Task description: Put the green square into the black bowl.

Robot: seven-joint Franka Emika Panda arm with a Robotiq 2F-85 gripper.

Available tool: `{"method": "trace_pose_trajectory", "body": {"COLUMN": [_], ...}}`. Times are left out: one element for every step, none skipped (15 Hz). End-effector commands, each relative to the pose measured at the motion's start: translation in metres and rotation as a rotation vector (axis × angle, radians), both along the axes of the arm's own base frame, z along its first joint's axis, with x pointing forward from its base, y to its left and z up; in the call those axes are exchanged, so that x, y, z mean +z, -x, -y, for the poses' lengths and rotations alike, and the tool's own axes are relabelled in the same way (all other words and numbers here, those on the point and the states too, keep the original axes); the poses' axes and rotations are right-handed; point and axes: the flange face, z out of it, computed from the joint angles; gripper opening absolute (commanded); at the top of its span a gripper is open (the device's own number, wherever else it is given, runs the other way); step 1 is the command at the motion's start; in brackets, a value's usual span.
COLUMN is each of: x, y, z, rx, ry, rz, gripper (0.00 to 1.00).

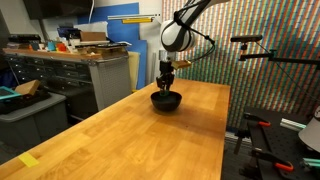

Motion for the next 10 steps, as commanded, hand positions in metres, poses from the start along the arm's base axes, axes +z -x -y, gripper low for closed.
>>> {"method": "trace_pose_trajectory", "body": {"x": [-0.018,-0.024,-0.030,-0.035,-0.039,-0.043,-0.045,-0.045,-0.044,-0.040], "y": [-0.001,-0.001,0.000,0.001,0.002,0.003,0.004,0.005,0.005,0.006], "z": [0.005,0.006,0.007,0.007,0.008,0.008,0.007,0.006,0.005,0.003], "rx": [-0.055,-0.066,-0.076,-0.086,-0.094,-0.102,-0.108,-0.113,-0.118,-0.122], "ry": [-0.027,-0.035,-0.041,-0.047,-0.049,-0.053,-0.059,-0.063,-0.066,-0.070], "rz": [0.015,0.013,0.012,0.012,0.011,0.011,0.008,0.008,0.008,0.009], "gripper": [0.21,0.21,0.21,0.21,0.21,0.21,0.25,0.61,0.73,0.79]}}
